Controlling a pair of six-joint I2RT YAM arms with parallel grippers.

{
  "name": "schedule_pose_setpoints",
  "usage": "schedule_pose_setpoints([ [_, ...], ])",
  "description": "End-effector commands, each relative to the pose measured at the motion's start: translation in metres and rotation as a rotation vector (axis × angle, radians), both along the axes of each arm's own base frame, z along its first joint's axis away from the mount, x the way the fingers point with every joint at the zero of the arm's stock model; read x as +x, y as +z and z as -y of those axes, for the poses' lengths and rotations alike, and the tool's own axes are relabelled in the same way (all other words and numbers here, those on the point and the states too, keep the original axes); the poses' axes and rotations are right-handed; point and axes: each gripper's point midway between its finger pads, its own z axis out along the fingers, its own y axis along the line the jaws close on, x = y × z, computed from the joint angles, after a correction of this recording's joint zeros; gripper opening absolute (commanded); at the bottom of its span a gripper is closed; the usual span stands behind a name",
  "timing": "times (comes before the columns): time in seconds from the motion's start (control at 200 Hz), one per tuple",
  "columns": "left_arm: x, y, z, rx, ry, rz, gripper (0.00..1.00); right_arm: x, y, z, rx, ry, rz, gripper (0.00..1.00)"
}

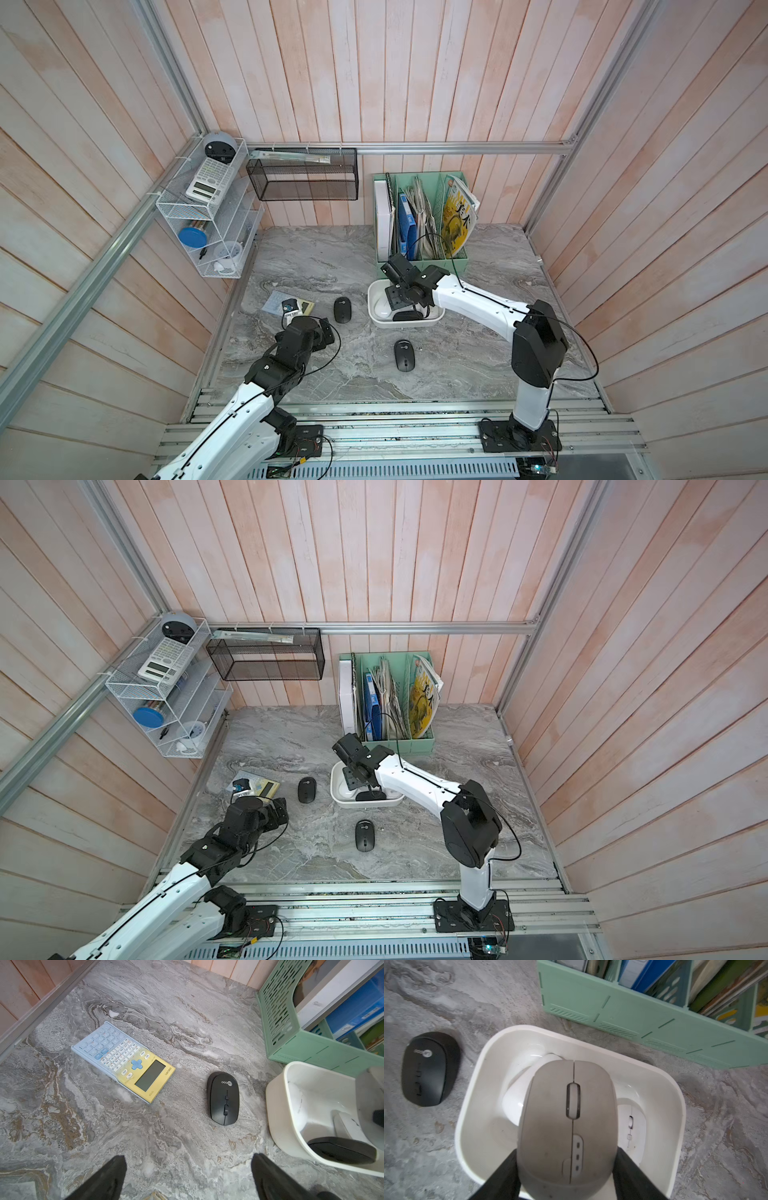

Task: Take out the mouse from the storage box
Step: Pick up the mouse from the storage box, then place the mouse at the center of the board.

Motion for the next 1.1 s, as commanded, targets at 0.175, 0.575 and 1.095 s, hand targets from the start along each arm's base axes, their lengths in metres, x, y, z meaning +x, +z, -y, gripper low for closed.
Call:
schedule_pose_setpoints([
  [0.175, -0.010, 0.015, -0.021, 0.008, 0.076, 0.078, 1.00, -0.043, 0.019, -0.052, 0.053, 0.148, 0.008, 0.53],
  [0.575, -0.032, 0.039, -0.052, -0.014, 0.197, 0.205, 1.00, -0.103, -0.010, -0.094, 0.067, 0.269, -0.077, 0.52],
  [1.095, -0.037, 0.039, -0.062, -0.010, 0.254, 0.217, 1.00, -0.161, -0.060, -0.120, 0.058, 0.361, -0.196, 0.51],
])
